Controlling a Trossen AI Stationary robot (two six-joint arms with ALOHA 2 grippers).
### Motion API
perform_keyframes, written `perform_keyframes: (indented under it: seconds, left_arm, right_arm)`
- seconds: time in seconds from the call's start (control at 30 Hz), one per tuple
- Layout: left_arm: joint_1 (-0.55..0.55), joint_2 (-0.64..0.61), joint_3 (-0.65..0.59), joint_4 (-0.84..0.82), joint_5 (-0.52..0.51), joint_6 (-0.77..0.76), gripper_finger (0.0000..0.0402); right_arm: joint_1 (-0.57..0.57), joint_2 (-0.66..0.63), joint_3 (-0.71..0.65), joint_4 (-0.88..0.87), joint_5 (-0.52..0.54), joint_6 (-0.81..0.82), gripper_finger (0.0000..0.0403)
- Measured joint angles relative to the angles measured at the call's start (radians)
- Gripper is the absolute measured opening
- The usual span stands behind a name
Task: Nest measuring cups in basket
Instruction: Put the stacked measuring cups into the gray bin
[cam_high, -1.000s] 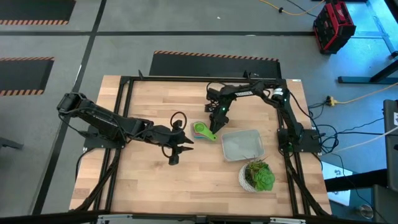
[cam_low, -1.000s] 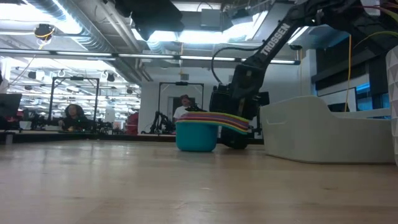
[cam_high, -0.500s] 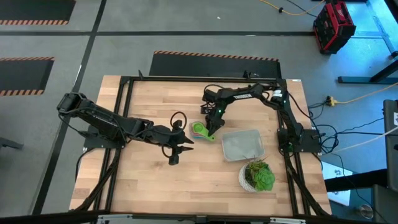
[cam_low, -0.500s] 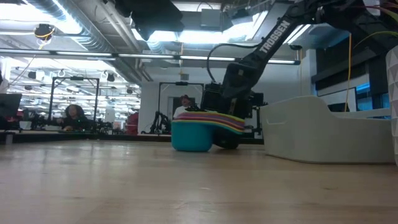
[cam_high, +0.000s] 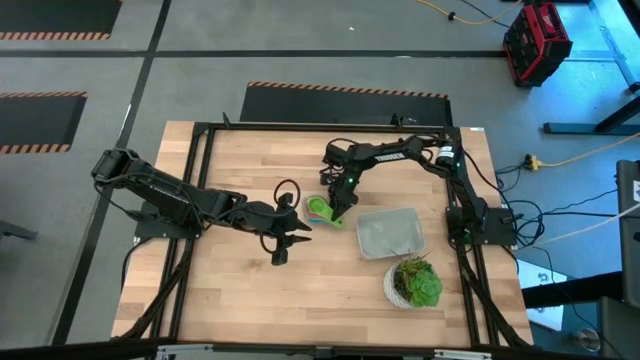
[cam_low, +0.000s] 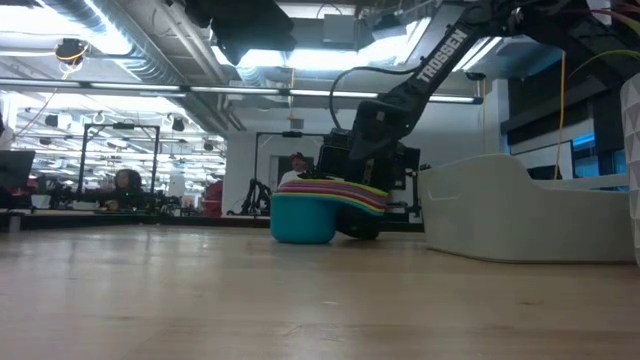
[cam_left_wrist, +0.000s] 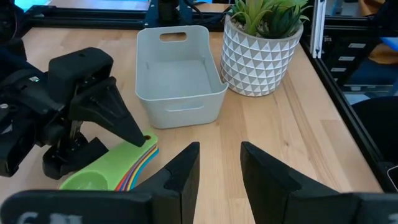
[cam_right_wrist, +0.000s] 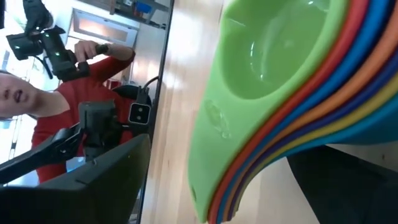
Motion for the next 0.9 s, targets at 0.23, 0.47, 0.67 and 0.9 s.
perform_keyframes:
  seconds: [0.23, 0.47, 0.67, 0.9]
  left_arm:
    - [0.0, 0.0, 0.0, 0.0, 0.0, 0.0, 0.011]
    - [0.0, 0.0, 0.0, 0.0, 0.0, 0.0, 0.011]
    - [0.0, 0.0, 0.0, 0.0, 0.0, 0.0, 0.011]
    - [0.0, 0.0, 0.0, 0.0, 0.0, 0.0, 0.011]
  right_arm:
    - [0.015, 0.0, 0.0, 0.005, 0.03, 0.021, 0.0375]
    - [0.024, 0.0, 0.0, 0.005, 0.036, 0.022, 0.0375]
    - [0.026, 0.0, 0.0, 0.009, 0.045, 0.044, 0.0375]
    - [0.027, 0.0, 0.0, 0.013, 0.044, 0.07, 0.0375]
